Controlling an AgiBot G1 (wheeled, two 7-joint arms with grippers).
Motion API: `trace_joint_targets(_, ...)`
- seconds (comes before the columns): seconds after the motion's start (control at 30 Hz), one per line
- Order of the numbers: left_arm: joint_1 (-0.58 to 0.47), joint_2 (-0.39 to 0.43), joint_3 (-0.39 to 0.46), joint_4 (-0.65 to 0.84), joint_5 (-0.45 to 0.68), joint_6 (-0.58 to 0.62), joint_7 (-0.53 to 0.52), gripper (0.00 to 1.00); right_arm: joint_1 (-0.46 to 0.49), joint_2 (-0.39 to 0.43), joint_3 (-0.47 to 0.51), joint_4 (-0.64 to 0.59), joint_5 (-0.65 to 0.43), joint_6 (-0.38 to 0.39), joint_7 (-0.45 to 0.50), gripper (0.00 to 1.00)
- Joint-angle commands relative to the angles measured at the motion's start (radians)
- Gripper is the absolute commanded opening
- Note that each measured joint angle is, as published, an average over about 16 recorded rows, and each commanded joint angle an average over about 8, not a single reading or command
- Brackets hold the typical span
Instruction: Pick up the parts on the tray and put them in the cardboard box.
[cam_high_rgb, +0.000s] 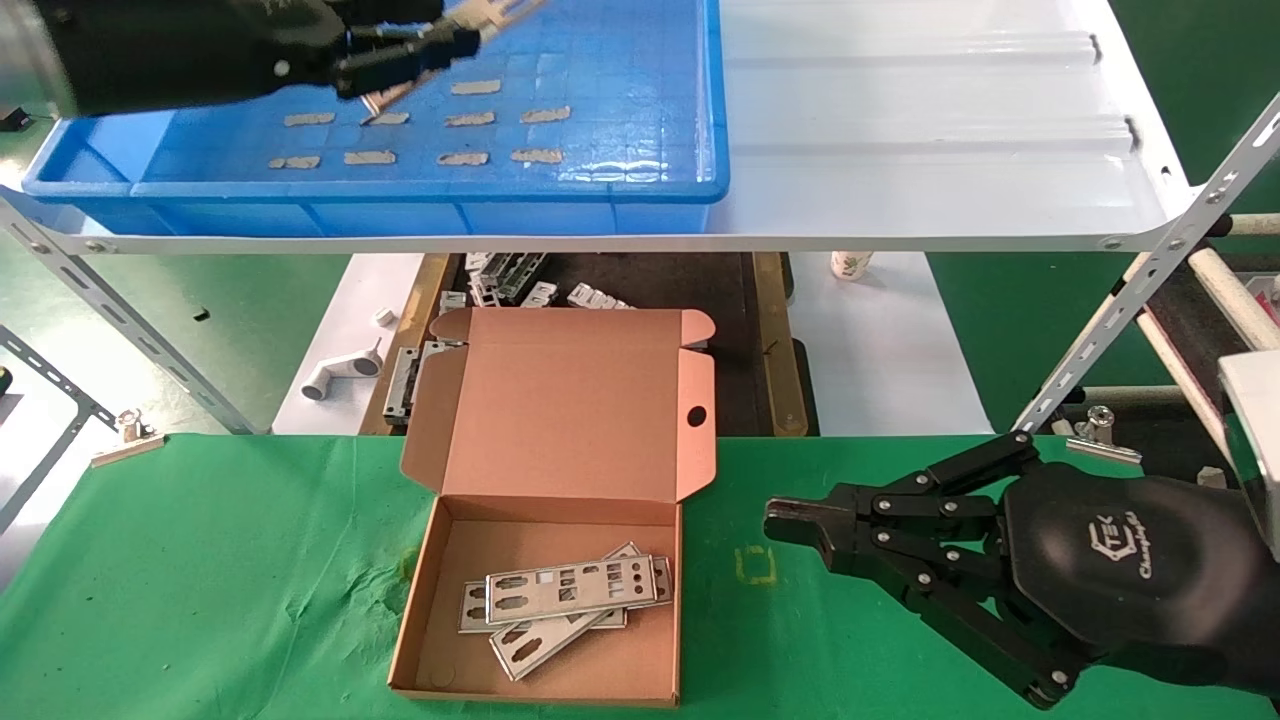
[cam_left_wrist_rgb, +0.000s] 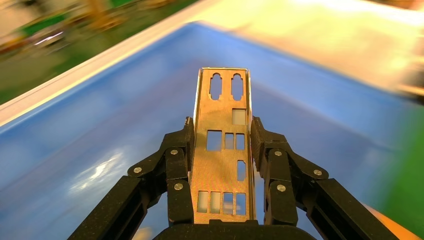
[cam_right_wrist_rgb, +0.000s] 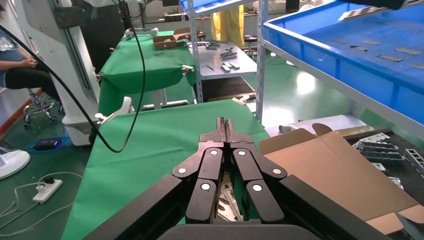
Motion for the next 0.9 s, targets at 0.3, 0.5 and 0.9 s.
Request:
trace_joint_targets(0.3,0.040,-0.078,0.031,-0.128,-0.057,0.296,0.133,0.00,0.000,0.000,0.000,0.000,0.000,0.000,0.000,0.00)
trace_joint_targets(0.5,0.145,-0.134,0.123,-0.325,-0.137,0.298,0.155,0.00,0.000,0.000,0.000,0.000,0.000,0.000,0.000,0.00)
trace_joint_targets(0.9,0.359,-0.187,0.273,-0.561,-0.136,0.189,0.159,0.00,0.000,0.000,0.000,0.000,0.000,0.000,0.000,0.00)
